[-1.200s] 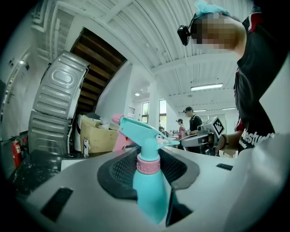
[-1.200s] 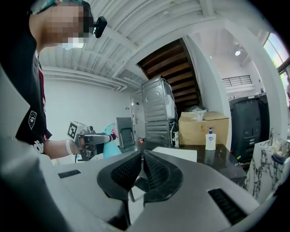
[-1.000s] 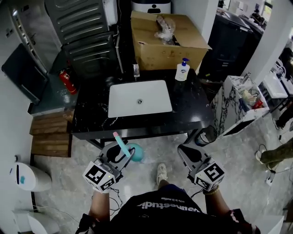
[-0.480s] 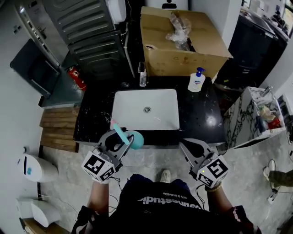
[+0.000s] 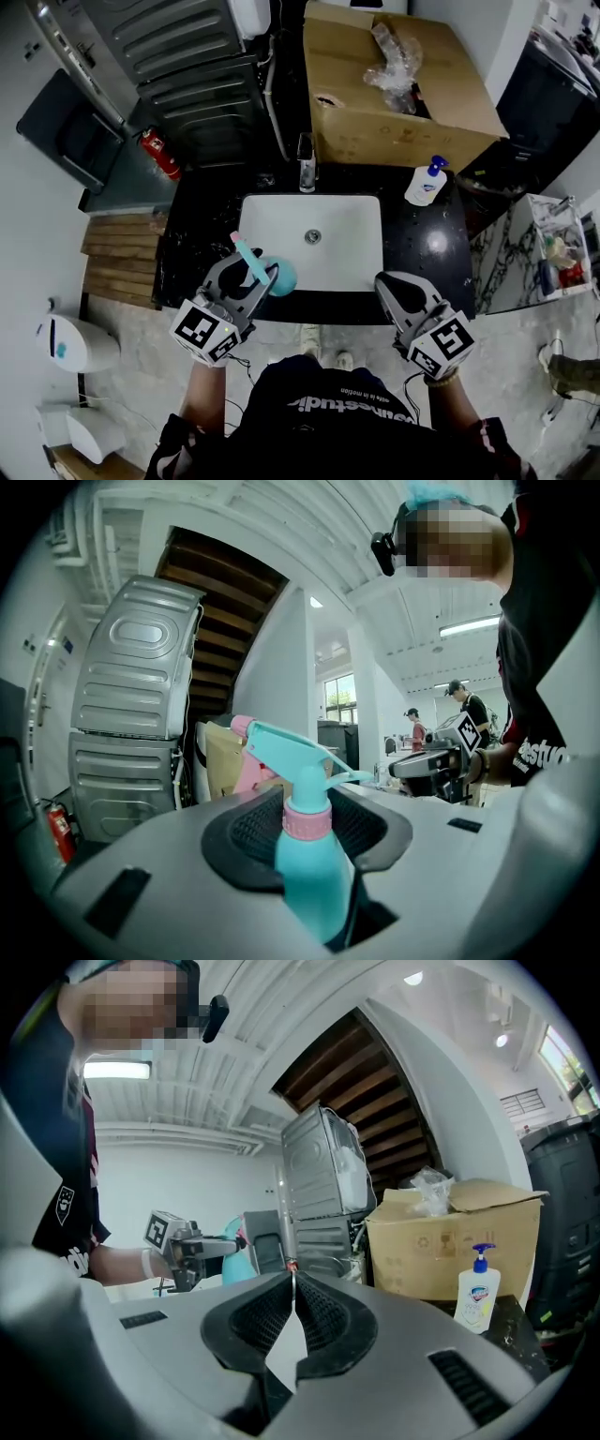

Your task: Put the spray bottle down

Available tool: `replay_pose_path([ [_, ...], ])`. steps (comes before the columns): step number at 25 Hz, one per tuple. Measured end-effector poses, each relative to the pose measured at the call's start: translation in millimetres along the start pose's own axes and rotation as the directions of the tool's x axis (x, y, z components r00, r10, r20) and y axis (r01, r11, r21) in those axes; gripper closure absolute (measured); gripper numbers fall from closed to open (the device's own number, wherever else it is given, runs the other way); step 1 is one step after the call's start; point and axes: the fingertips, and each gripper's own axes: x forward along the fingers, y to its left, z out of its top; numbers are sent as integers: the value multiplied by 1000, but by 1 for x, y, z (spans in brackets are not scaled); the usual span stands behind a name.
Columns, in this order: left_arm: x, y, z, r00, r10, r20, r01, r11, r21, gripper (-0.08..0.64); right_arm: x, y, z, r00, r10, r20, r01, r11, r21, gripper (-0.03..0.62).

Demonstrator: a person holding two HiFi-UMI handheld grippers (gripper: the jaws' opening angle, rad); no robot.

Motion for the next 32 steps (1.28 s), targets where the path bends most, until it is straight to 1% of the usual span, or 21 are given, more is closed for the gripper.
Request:
replay_pose_path([
  [6, 48, 94, -14, 1000, -6, 14, 6, 1000, -9, 403, 66, -25, 16, 999, -42, -19, 42, 999, -15, 551],
  [11, 97, 152, -10, 999, -31, 42, 30, 999, 33, 403, 122, -43, 19, 998, -68, -14, 68, 998, -12, 551],
  [15, 143, 189, -24, 999, -40, 32, 38, 997, 63, 403, 156, -48, 17, 996, -79, -26, 79, 997, -5, 551],
  [18, 177, 211, -42, 999, -45, 13, 43, 995, 87, 403, 170, -47, 17, 996, -84, -39, 84, 996, -2, 551],
  [21, 204, 228, -61, 999, -45, 1, 44, 995, 85, 403, 176, -48, 7, 993, -97, -73, 98, 995, 10, 551],
  [25, 233, 249, -92, 1000, -5, -24, 6, 998, 61, 403, 174, -53, -6, 986, -125, -110, 128, 991, 25, 551],
  [27, 244, 259, -108, 999, 18, -47, -16, 999, 34, 403, 172, -54, -10, 983, -135, -120, 141, 989, 35, 551],
  [30, 255, 265, -128, 996, 36, -80, -36, 999, -5, 403, 167, -53, -15, 979, -147, -142, 153, 987, 38, 551],
  [32, 257, 267, -135, 996, 45, -81, -47, 999, -21, 403, 165, -52, -19, 977, -151, -153, 159, 987, 39, 551],
])
